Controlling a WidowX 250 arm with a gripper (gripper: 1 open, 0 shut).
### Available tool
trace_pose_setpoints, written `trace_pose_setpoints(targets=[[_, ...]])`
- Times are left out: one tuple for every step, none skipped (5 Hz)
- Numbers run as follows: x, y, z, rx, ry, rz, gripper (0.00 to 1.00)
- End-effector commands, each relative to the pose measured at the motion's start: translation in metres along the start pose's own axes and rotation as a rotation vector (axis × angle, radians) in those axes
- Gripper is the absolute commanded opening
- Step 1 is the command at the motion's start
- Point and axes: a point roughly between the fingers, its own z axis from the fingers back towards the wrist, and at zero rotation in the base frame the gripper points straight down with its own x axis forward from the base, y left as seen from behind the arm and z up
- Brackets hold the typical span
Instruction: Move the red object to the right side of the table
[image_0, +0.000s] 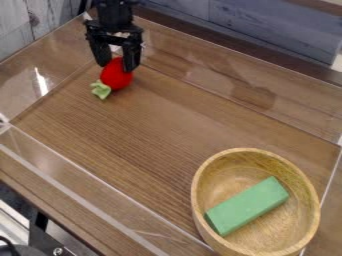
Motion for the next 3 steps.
trace_pose_setpoints(targets=[[-0.001, -0.007, 0.039, 0.035, -0.07, 0.012, 1.0], [-0.003, -0.005, 0.034, 0.04, -0.06, 0.028, 1.0], [-0.004, -0.003, 0.016, 0.043, -0.048, 0.06, 0.0]])
